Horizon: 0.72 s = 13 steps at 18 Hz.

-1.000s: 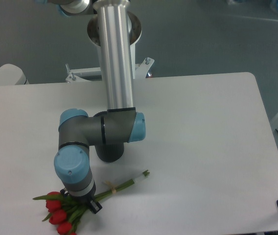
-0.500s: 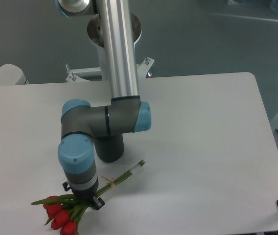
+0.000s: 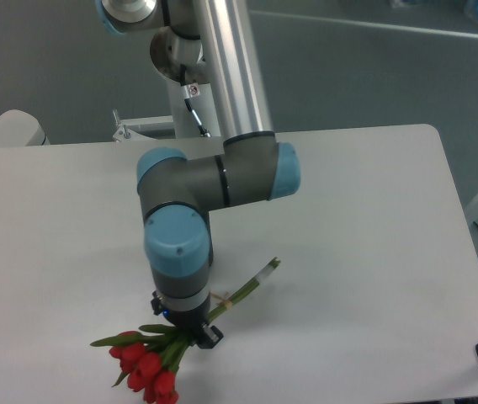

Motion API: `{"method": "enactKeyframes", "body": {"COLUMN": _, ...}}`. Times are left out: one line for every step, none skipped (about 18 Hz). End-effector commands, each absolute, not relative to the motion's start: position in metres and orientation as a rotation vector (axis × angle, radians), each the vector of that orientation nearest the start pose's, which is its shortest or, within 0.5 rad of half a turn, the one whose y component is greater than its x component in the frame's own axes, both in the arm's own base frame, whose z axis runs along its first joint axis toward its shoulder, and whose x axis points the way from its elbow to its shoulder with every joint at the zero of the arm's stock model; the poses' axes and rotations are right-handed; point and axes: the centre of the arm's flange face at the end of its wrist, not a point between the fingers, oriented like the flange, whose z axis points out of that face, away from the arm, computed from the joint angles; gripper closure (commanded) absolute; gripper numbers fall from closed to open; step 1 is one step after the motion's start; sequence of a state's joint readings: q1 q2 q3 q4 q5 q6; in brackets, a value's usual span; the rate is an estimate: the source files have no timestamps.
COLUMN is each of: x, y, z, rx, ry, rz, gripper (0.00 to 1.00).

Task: Pick up the flowers from the table
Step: 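Lift the tulip bundle off the table and carry it toward the vase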

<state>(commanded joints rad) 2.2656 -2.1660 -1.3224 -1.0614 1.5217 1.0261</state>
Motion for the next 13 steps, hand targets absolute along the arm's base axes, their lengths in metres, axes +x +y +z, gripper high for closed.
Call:
{"method": "enactKeyframes", "body": {"x": -0.365, "y": 0.638, "z": 0.303, "rx": -2.955, "ry": 0.502, "rz": 0.139, "gripper": 1.00}}
{"method": "enactKeyframes", "body": {"x": -0.374, "y": 0.634, "z": 0.306, "rx": -2.957, "ry": 0.514, "rz": 0.139, "gripper": 1.00}}
{"method": "enactKeyframes", "body": {"x": -0.386, "y": 0.627, "z": 0.307, "rx": -2.961, "ry": 0.517, "rz": 0.134, "gripper": 1.00}}
{"method": "enactKeyframes", "body": {"x": -0.396, "y": 0.621, "z": 0.309, "rx": -2.967, "ry": 0.525, "rz": 0.127, "gripper": 1.00}}
{"method": "enactKeyframes", "body": {"x": -0.406, "y": 0.616, "z": 0.314, "rx": -2.969, "ry": 0.537, "rz": 0.125, "gripper": 1.00}}
{"method": "enactKeyframes", "body": {"x": -0.417, "y": 0.608, "z": 0.317, "rx": -2.975, "ry": 0.549, "rz": 0.118, "gripper": 1.00}}
{"method": "enactKeyframes", "body": {"x": -0.427, "y": 0.601, "z": 0.320, "rx": -2.979, "ry": 0.566, "rz": 0.105, "gripper": 1.00}}
{"method": "enactKeyframes", "body": {"x": -0.436, "y": 0.593, "z": 0.321, "rx": -2.984, "ry": 0.581, "rz": 0.095, "gripper": 1.00}}
{"method": "enactKeyframes", "body": {"x": -0.446, "y": 0.584, "z": 0.322, "rx": -2.990, "ry": 0.591, "rz": 0.088, "gripper": 1.00}}
{"method": "enactKeyframes", "body": {"x": -0.455, "y": 0.575, "z": 0.323, "rx": -2.989, "ry": 0.612, "rz": 0.085, "gripper": 1.00}}
{"method": "enactKeyframes", "body": {"x": -0.463, "y": 0.568, "z": 0.324, "rx": -2.988, "ry": 0.638, "rz": 0.080, "gripper": 1.00}}
{"method": "enactKeyframes", "body": {"x": -0.470, "y": 0.562, "z": 0.322, "rx": -2.989, "ry": 0.657, "rz": 0.072, "gripper": 1.00}}
{"method": "enactKeyframes", "body": {"x": -0.477, "y": 0.556, "z": 0.322, "rx": -2.987, "ry": 0.671, "rz": 0.072, "gripper": 1.00}}
